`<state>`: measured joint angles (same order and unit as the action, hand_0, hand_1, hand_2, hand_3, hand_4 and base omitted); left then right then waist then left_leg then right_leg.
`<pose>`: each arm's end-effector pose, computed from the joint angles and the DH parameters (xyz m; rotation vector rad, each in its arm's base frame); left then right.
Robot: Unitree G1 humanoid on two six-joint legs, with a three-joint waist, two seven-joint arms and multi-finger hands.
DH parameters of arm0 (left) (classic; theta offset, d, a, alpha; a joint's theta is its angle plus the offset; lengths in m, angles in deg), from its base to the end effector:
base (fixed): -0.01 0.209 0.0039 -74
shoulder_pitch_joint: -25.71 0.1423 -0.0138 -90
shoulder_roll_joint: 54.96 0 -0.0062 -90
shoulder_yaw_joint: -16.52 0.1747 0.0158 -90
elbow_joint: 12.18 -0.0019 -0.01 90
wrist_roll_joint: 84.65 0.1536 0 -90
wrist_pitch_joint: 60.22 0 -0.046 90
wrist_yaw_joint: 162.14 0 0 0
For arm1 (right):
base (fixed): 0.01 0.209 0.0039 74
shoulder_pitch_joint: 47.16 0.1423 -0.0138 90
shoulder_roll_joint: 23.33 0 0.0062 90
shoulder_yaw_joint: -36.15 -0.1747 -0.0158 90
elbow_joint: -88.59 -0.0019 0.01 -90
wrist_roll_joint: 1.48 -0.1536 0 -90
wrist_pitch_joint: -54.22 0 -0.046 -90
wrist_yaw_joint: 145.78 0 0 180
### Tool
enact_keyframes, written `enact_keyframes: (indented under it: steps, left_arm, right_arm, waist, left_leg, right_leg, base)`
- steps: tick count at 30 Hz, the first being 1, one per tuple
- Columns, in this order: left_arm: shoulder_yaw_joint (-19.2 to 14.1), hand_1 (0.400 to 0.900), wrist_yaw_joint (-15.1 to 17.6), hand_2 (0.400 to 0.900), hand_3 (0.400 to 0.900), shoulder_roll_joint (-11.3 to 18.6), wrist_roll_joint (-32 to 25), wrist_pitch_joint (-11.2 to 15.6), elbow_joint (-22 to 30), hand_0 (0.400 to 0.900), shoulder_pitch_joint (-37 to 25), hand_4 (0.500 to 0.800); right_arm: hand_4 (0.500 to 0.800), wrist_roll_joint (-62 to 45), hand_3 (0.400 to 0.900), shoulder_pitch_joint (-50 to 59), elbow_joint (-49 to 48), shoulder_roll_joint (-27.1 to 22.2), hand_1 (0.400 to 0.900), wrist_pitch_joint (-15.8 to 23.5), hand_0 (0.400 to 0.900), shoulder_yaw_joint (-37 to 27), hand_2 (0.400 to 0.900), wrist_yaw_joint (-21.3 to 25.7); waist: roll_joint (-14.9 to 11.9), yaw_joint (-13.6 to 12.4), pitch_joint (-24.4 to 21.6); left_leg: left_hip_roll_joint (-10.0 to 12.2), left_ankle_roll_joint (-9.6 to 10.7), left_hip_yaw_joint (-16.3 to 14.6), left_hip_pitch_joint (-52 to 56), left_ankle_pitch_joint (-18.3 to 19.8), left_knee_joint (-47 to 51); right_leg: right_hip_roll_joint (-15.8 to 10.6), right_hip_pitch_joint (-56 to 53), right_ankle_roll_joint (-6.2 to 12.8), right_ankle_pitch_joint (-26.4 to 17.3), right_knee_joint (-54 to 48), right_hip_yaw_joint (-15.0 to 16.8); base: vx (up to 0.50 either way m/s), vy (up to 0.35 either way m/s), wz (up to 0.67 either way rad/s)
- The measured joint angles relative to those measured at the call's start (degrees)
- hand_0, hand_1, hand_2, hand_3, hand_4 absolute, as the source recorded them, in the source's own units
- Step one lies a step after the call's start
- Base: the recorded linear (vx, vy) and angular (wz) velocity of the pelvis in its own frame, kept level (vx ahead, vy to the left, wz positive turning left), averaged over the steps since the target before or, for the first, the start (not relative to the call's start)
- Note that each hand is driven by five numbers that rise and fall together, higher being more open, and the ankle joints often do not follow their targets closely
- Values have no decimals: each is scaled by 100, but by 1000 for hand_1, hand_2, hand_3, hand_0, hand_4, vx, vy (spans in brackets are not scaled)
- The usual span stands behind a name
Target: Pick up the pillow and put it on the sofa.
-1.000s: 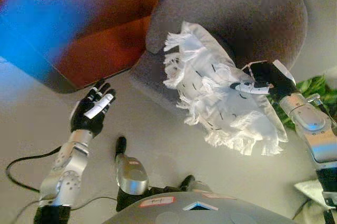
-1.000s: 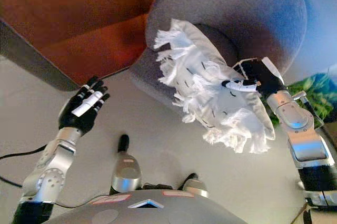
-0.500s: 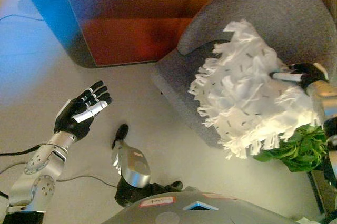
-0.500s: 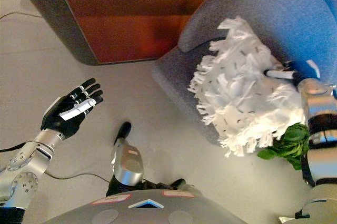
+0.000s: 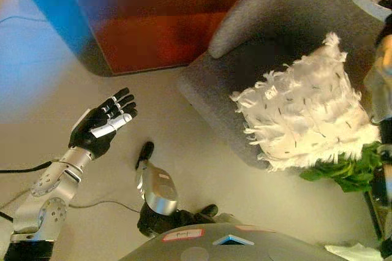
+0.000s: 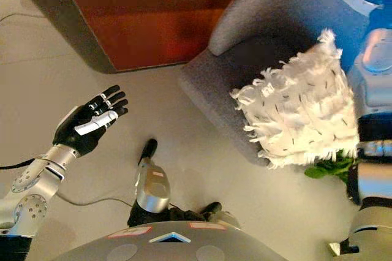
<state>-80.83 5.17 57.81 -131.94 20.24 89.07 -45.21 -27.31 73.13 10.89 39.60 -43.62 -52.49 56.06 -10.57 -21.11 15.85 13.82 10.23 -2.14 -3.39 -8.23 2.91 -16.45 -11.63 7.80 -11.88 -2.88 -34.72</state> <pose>0.1587 0.2753 0.0768 -0.1619 0.2327 -0.1586 0.2939 -0.2625 0.1948 -0.2359 -0.2493 -0.4286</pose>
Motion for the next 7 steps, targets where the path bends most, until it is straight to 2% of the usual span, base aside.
enact_keyframes:
  steps: [4,7]
  left_arm:
    - [461,900,219,900,900,-62,71,336,1,900,-208,800]
    - [756,900,428,900,900,-220,223,474,-1,900,-337,800]
  right_arm:
    - [800,336,900,-1064,-1312,829,900,222,900,42,900,-279]
    - [800,416,900,-1913,-1708,869,900,273,900,42,900,-583]
  waist:
    - [21,433,-44]
    - [138,760,-219]
  left_leg:
    - [-18,-29,-404,232,57,5]
    - [-19,-24,-673,297,53,13]
  right_leg:
    - [-114,99,2,0,58,401]
    - [-166,294,10,-6,97,691]
  base:
    - [-75,156,-48]
    - [-80,111,-35]
